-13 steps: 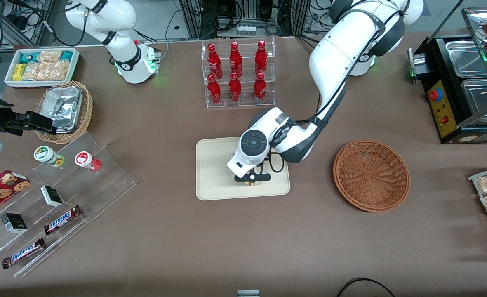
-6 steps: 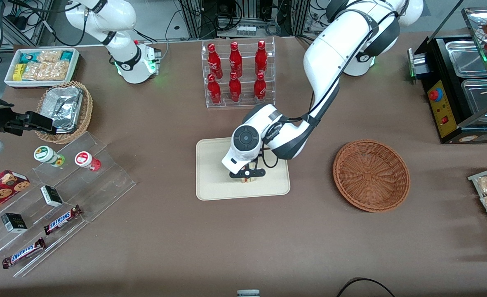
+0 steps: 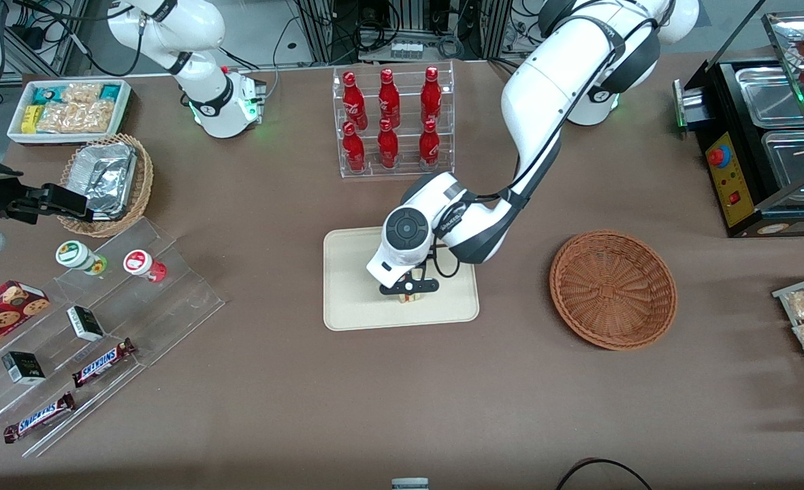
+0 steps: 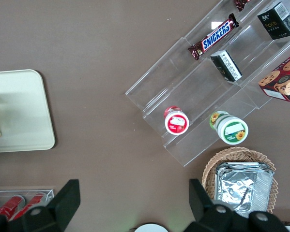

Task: Place sandwich from basket to tray
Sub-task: 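Lower the sandwich onto the tray and open the left gripper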

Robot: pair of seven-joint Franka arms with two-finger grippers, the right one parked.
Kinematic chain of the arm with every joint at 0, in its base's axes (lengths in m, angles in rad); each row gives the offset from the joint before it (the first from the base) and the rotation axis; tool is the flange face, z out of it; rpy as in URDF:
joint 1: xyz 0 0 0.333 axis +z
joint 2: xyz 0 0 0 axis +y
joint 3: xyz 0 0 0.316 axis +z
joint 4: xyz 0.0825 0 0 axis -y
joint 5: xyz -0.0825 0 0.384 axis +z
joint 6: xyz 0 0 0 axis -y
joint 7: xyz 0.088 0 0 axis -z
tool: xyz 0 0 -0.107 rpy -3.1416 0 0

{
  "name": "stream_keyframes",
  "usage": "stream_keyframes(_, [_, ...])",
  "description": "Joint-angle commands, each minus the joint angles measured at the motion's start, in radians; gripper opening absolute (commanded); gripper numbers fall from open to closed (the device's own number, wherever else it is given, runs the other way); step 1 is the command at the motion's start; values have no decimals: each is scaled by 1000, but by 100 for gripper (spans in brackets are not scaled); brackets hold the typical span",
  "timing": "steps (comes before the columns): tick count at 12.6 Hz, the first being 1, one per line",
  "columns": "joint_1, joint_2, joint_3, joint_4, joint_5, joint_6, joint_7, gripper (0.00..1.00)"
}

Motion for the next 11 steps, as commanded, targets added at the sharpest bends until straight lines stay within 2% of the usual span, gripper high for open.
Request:
stream_keyframes(1, [-13,24,6,42,20,-15,-19,100])
stream_keyframes(7, [-2,5,3,91,17,-74,-10,100])
stream_keyframes(11, [2,-60,2,134,11,-149,-10,100])
